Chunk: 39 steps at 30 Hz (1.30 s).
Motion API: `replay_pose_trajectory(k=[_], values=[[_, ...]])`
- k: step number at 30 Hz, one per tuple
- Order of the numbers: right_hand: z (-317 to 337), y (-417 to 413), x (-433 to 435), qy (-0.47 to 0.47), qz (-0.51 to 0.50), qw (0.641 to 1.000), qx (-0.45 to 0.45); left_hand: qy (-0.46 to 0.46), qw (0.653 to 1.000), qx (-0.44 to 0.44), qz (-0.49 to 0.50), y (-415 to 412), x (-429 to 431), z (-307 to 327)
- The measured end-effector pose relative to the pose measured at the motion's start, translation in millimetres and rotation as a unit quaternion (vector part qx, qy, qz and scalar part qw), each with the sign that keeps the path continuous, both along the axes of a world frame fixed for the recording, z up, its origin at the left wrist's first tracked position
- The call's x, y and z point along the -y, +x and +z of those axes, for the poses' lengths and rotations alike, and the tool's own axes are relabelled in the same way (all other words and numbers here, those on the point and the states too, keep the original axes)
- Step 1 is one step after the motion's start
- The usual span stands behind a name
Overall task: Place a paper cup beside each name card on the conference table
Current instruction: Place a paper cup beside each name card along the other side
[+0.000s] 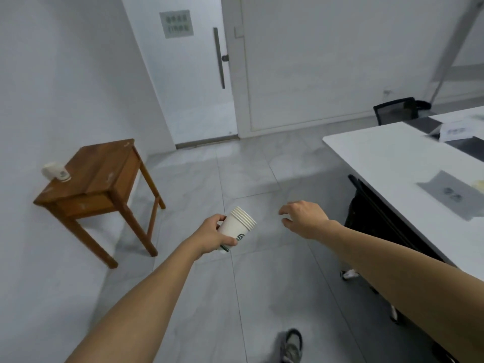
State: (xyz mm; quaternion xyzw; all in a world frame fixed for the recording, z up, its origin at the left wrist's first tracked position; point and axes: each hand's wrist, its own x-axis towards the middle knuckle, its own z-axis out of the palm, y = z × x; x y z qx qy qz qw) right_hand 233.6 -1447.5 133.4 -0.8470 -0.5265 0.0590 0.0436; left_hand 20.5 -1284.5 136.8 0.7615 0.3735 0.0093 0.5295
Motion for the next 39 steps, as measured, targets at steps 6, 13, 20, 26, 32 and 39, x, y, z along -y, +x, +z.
replay_pose_trajectory(k=[6,13,20,26,32,39], values=[[-2.9,116.9,-114.7,0.002,-0.002,1.0,-0.005,0.0,1.0,-0.007,-0.003,113.0,-113.6,-2.9],[15.0,244.2,-250.8,0.001,-0.002,1.0,-0.004,-0.004,1.0,0.003,0.001,236.3,-246.1,12.5],[-4.5,359.4,-373.5,-0.015,-0.027,1.0,0.004,-0.01,0.999,-0.002,-0.039,369.9,-387.4,-9.7],[5.0,464.9,-472.2,0.003,-0.096,0.995,-0.002,-0.001,0.994,-0.01,-0.105,500.6,-513.8,-0.1],[8.6,583.1,-516.1,0.001,-0.179,0.984,-0.016,-0.006,0.983,-0.012,-0.184,656.7,-586.8,6.7],[-25.0,729.6,-538.6,-0.004,-0.243,0.97,-0.029,-0.016,0.968,-0.014,-0.251,827.2,-622.6,-18.8]])
